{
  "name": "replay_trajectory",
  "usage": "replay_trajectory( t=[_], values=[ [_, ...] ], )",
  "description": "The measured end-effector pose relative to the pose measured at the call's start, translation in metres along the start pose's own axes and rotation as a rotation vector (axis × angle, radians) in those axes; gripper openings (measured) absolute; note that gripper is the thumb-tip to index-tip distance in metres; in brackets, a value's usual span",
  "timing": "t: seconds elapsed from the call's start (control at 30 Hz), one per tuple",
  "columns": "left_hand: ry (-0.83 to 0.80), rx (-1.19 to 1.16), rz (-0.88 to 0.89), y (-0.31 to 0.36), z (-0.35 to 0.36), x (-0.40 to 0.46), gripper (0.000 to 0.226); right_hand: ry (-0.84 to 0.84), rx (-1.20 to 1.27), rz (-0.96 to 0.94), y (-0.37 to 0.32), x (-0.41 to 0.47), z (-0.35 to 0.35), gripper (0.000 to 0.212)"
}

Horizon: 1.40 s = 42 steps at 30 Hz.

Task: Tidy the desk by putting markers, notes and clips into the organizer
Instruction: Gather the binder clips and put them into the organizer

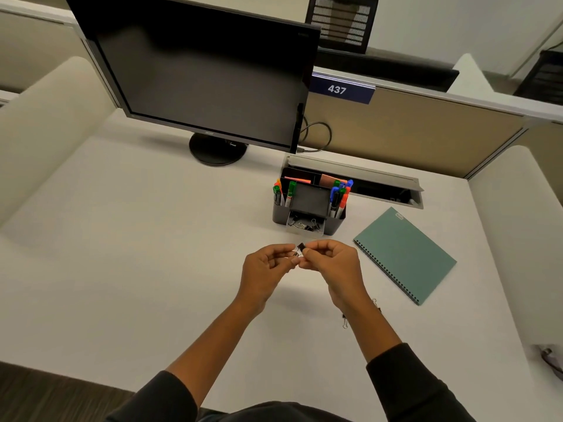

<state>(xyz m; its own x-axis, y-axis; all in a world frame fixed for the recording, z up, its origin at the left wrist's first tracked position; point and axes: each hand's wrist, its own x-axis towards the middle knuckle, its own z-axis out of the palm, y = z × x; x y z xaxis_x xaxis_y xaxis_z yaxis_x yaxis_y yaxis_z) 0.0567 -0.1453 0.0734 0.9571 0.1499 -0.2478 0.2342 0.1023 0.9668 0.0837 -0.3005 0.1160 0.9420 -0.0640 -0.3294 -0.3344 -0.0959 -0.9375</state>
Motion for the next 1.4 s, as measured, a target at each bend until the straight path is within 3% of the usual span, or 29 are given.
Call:
replay_trajectory(
  t=[0.3, 0.5, 0.6, 0.77, 1.1, 1.4],
  values=[
    [0.010, 0.148, 0.178, -0.002, -0.003, -0.003, 0.031, 0.013, 0.024, 0.011, -0.004, -0.006, 0.000, 0.010],
    [0.014, 0.442, 0.513, -0.013, -0.002, 0.000, 0.024, 0.092, -0.062, 0.003, -0.002, -0.008, 0.005, 0.006],
    [0.014, 0.533, 0.565, -0.016, -0.001, 0.001, 0.020, 0.127, -0.107, 0.008, -0.002, -0.009, 0.007, 0.006],
    [0.050, 0.532, 0.441, -0.017, 0.006, 0.000, 0.017, 0.172, -0.163, 0.014, 0.001, -0.010, 0.009, 0.005],
    [0.231, 0.179, 0.159, -0.004, 0.004, 0.007, 0.017, 0.263, -0.079, 0.038, 0.011, 0.005, -0.003, 0.007],
    [0.128, 0.136, 0.010, -0.028, -0.008, -0.012, 0.022, 0.291, -0.033, 0.076, -0.005, 0.070, 0.003, 0.005]
  ],
)
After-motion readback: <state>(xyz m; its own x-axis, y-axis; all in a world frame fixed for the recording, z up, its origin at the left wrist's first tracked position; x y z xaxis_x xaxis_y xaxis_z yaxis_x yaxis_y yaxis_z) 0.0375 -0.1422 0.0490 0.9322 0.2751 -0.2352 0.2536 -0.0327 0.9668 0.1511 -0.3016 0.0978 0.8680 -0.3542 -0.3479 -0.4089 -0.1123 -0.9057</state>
